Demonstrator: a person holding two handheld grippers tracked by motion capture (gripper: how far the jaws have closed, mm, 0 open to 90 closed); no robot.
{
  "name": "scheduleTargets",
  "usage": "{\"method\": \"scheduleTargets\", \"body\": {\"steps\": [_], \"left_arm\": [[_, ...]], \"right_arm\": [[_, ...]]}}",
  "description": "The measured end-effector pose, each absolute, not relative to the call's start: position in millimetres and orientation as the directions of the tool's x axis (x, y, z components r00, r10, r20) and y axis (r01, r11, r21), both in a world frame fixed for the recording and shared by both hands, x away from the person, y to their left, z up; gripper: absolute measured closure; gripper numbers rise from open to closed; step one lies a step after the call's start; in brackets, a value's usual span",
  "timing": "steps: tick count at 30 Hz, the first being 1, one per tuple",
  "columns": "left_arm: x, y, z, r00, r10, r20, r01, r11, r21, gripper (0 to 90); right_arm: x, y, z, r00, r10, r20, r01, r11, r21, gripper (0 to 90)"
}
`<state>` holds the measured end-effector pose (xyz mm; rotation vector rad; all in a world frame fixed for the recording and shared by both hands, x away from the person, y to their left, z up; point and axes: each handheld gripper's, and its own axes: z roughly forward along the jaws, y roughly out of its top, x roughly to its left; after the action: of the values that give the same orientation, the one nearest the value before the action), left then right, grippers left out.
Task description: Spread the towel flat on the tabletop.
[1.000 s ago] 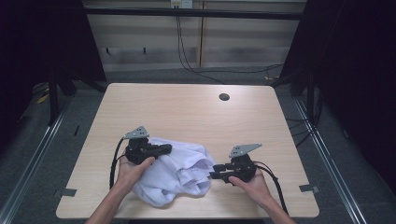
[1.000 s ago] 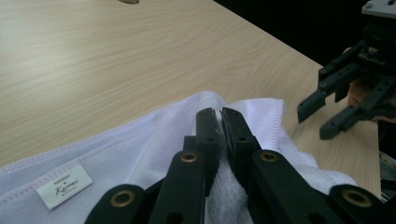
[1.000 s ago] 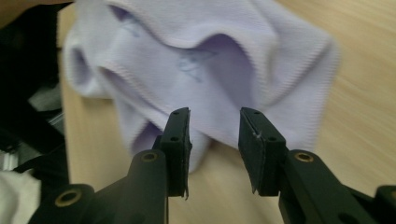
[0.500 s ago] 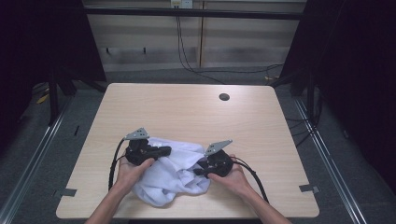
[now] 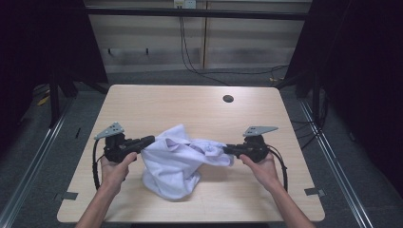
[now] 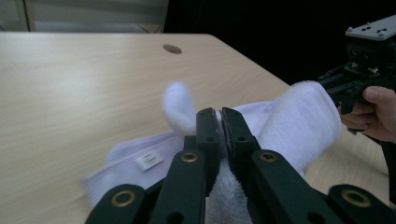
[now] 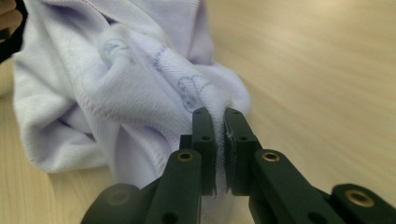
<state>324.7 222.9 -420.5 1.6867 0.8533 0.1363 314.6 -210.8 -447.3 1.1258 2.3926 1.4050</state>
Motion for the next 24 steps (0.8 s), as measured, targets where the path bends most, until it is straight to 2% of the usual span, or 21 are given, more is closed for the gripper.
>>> {"method": "scheduleTargets", "body": {"steps": [3, 8, 10, 20, 24], "left_arm": [[323, 226, -413, 0.732, 0.597, -0.329, 0.434, -0.034, 0.900, 86.9], [321, 219, -399, 0.743, 0.599, -0.297, 0.395, -0.034, 0.918, 86.9], [323, 221, -391, 0.737, 0.614, -0.282, 0.374, -0.025, 0.927, 86.9], [348, 260, -351, 0.660, 0.703, -0.265, 0.330, 0.046, 0.943, 87.0], [362, 273, -343, 0.630, 0.718, -0.296, 0.313, 0.114, 0.943, 87.0]], "right_arm": [[315, -226, -430, -0.704, 0.669, 0.239, 0.507, 0.236, 0.829, 83.9], [318, -235, -403, -0.698, 0.687, 0.204, 0.475, 0.231, 0.849, 83.4], [319, -238, -394, -0.695, 0.693, 0.192, 0.463, 0.227, 0.857, 86.1], [340, -268, -360, -0.609, 0.776, 0.164, 0.456, 0.173, 0.873, 87.3], [358, -276, -347, -0.584, 0.793, 0.177, 0.462, 0.145, 0.875, 87.5]]}}
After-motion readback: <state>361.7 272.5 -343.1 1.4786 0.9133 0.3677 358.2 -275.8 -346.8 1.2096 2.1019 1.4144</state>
